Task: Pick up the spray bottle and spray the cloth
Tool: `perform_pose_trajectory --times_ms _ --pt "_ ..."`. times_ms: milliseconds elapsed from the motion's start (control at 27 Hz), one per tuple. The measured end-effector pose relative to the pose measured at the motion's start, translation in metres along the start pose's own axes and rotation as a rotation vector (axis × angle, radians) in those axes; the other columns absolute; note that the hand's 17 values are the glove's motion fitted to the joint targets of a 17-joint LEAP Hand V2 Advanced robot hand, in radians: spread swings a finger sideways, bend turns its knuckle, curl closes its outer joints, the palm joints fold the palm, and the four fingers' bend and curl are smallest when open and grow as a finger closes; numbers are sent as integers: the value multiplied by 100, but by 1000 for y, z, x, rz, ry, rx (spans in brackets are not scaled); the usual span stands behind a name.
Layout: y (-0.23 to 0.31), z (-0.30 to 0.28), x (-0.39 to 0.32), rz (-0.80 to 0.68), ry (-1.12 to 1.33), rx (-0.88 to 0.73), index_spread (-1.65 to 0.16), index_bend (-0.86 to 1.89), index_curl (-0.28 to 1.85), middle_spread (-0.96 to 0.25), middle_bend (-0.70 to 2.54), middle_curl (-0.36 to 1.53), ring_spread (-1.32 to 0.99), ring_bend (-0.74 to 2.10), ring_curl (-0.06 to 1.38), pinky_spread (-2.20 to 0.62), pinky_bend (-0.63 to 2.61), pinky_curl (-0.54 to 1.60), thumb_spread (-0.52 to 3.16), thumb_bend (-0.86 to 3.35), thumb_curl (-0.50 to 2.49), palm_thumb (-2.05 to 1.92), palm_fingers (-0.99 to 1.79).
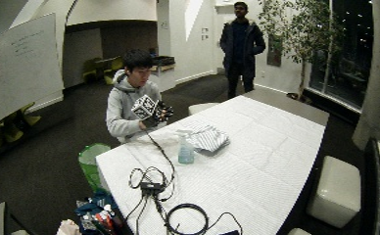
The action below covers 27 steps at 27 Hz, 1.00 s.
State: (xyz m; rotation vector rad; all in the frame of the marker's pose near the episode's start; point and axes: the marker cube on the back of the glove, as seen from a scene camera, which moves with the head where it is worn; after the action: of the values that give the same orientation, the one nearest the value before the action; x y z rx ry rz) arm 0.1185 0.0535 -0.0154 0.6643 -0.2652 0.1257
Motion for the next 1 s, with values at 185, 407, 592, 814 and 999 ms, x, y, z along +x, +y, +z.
perform_pose_trajectory --times_ms 185,407,592,814,999 --pt "-16 4 32 94 -92 75 -20 10 19 5 25 26 1 32 19 17 46 30 99 6 36 71 6" --pt "-40 9 61 206 -245 146 -20 10 18 5 25 28 1 36 21 16 49 31 98 3 38 75 6" --pt "-54 15 78 275 -335 169 -20 11 18 6 25 29 0 38 22 15 51 32 98 0 40 77 5" --pt "-72 30 93 335 -412 202 -20 11 18 6 25 30 0 40 24 15 51 33 98 -1 42 80 5" --pt "-81 45 100 397 -485 206 -20 11 18 6 26 31 0 42 25 14 52 34 97 -2 43 80 7"
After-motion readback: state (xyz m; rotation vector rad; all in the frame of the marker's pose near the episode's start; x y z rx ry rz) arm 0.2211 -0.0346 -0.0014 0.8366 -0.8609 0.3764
